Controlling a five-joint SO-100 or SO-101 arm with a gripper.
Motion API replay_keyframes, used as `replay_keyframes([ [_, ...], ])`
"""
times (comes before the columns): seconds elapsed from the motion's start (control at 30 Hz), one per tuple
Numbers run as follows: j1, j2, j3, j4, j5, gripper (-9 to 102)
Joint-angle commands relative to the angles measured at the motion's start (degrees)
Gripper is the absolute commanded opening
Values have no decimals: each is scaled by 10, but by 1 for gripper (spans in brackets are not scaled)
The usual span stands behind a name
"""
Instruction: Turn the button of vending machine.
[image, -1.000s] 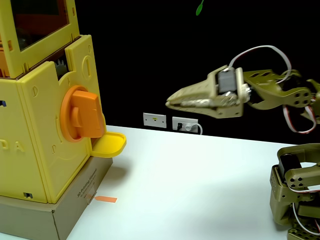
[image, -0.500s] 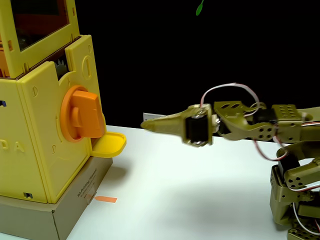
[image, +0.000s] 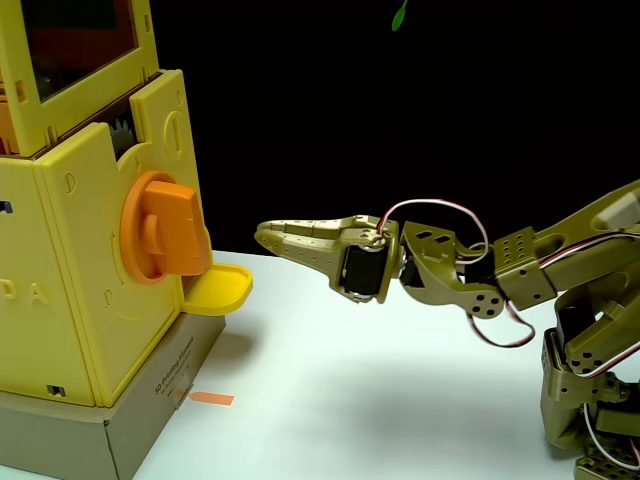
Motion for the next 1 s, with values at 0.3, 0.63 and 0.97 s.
replay_keyframes([
  [0.3,27,-150,-95,-40,7,21],
  [0.63,70,-248,-204,23,58,38],
  [0.97,86,-296,-260,26,33,37],
])
